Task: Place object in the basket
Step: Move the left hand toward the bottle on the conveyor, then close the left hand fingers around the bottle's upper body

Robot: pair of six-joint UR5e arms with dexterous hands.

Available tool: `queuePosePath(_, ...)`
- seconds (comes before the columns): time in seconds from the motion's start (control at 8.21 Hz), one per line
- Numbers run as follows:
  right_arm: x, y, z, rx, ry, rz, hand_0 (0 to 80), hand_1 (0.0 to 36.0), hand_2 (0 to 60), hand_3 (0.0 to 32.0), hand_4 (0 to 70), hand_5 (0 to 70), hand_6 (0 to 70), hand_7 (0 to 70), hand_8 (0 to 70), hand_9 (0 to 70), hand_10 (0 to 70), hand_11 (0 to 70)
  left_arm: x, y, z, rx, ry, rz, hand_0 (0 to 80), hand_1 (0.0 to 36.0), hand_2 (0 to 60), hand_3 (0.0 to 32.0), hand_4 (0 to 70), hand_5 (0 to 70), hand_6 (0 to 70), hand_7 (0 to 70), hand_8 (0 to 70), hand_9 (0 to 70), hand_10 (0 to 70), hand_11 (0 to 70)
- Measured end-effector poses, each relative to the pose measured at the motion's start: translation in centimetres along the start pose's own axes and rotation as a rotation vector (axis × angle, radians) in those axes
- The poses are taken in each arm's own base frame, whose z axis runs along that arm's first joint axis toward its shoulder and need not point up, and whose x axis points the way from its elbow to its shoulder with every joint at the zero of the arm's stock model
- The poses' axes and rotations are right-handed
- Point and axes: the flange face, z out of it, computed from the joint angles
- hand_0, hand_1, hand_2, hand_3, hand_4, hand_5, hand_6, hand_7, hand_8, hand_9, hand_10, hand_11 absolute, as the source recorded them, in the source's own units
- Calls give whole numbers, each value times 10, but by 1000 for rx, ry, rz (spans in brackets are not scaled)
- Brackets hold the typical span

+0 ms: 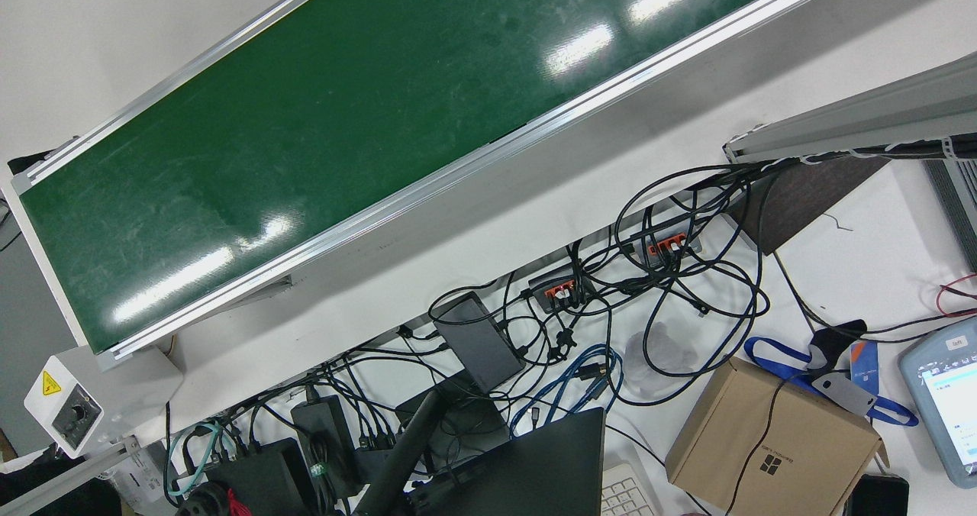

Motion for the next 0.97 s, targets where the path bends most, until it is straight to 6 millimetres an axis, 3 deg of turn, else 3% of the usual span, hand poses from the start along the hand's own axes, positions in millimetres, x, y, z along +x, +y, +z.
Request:
queuePosePath(0.61,0,0,0,0,1,0,0,0,0,0,0,0,0,0,0,0,0,0,0,12,15,31,-26,21,476,0,0,12,0,113,0,0,22,19,0,0)
queuePosePath(0.97,0,0,0,0,1,0,0,0,0,0,0,0,0,0,0,0,0,0,-1,21,24,23,-28,18,486,0,0,0,43,128,6,0,48,41,0,4)
